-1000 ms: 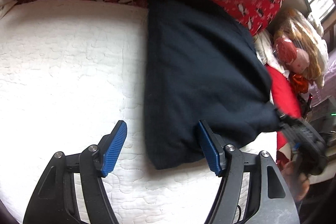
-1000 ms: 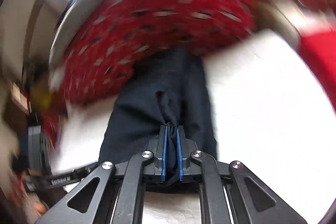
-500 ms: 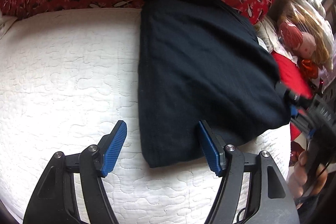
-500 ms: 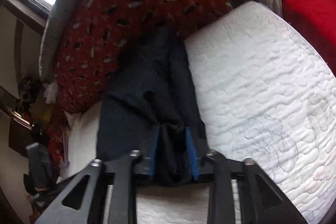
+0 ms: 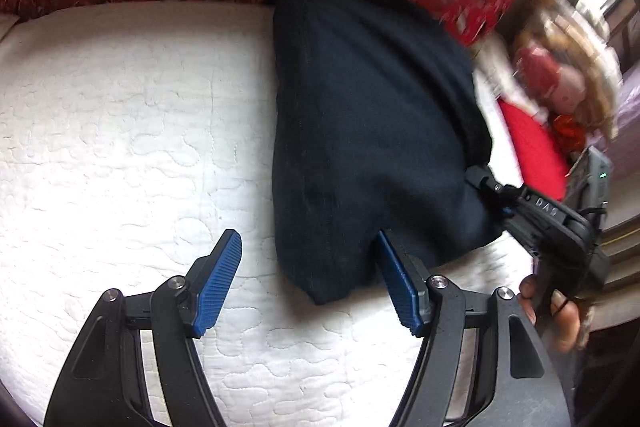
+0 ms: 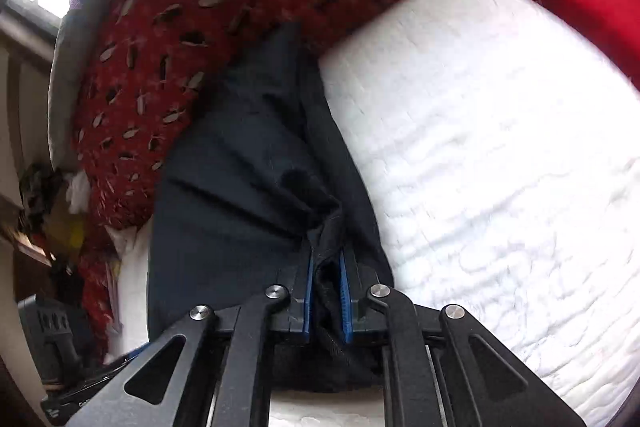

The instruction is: Fold large clothes

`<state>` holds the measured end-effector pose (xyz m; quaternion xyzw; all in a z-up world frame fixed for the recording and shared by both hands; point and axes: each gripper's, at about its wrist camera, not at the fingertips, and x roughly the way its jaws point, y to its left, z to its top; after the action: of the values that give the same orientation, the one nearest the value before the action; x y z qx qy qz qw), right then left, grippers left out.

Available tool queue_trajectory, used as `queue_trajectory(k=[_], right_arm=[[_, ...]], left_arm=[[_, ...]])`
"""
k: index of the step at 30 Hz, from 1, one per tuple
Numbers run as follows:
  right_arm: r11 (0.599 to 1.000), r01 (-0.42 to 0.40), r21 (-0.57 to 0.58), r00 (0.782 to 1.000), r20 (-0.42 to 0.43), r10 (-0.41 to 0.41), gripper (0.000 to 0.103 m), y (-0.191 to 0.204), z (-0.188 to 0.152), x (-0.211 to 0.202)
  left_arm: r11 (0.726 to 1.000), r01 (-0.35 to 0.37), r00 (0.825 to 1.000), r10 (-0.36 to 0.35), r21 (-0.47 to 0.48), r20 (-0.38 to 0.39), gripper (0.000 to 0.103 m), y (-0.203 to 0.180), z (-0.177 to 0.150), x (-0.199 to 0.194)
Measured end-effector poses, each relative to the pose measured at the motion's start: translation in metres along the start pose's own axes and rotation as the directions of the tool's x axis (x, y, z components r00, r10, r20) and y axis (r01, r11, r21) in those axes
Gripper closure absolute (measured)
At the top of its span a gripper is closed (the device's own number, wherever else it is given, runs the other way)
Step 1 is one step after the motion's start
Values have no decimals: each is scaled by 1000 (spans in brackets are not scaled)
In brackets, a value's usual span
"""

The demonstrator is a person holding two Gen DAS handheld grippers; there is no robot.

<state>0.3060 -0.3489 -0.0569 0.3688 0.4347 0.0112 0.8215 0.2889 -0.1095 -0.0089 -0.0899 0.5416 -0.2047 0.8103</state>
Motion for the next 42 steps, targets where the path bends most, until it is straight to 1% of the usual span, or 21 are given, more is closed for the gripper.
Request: queue_trajectory(k=[1,3,5,7,10,11,12,13,14,15,16,17,19,21,24,27,30,32,34,35,42], right_arm=[[1000,-8,-4,1000,-4,8,79,4,4,-4],[999,-40,10,999,22,40,71,12,15,-19],[997,-70,16,994,89,68,66,19,26,-30],[997,-73,1,989,126,73,51,35,43,-31],[998,-1,-59,996,84,6,40,63,65,0],[995,59,-78,997,61,-54,40,71,69,14],[990,102,-92,994,41,-99,59,77,72,26],[985,117,-128,993,26,-115,97,82,73,36],[975,106,-195,992,92,-89,97,92,72,32],[975,106,-195,992,92,-89,98,92,72,32],[977,109,-181,982,169,-79,98,83,71,25],[978,145,-148,979,164,-120,98,70,73,34],[984,166,-66,985,65,-162,97,41,72,62],[989,147,-31,989,41,-145,98,29,69,69],[984,171,-54,983,83,-166,79,39,71,54],[981,161,-108,971,195,-138,76,56,69,24],[970,143,-195,958,275,-85,55,68,56,5],[960,185,-211,957,260,-128,54,66,48,15],[940,269,-208,960,133,-246,53,48,42,46],[944,265,-197,963,94,-251,54,38,39,56],[976,163,-146,973,189,-135,47,29,37,5]], left_arm=[[999,29,999,-29,-19,31,35,7,5,-9],[995,84,994,-79,-53,80,35,19,20,-21],[993,89,992,-82,-73,96,35,26,38,-21],[992,76,994,-68,-105,83,34,32,62,-10],[980,94,996,-93,-174,13,35,37,85,17],[977,97,995,-99,-191,-3,35,38,87,22],[973,109,993,-115,-203,-15,35,37,88,28],[972,119,992,-124,-202,-12,35,36,89,30],[973,121,992,-124,-196,-4,35,35,88,30],[977,111,994,-112,-183,6,34,33,87,32],[979,98,995,-99,-178,3,34,31,86,36],[981,85,996,-88,-177,-10,34,31,87,43],[975,98,992,-112,-201,-62,31,33,86,63],[963,123,986,-145,-239,-78,31,36,84,68],[961,135,987,-152,-243,-52,33,38,82,54],[969,131,991,-131,-210,12,32,30,75,36],[989,17,999,-13,-144,32,32,17,67,34],[994,-79,996,82,-80,38,31,8,58,41],[993,-93,995,96,-76,31,30,6,53,45],[993,-88,996,91,-84,25,30,7,52,46],[993,-106,994,108,-53,36,30,1,53,47]])
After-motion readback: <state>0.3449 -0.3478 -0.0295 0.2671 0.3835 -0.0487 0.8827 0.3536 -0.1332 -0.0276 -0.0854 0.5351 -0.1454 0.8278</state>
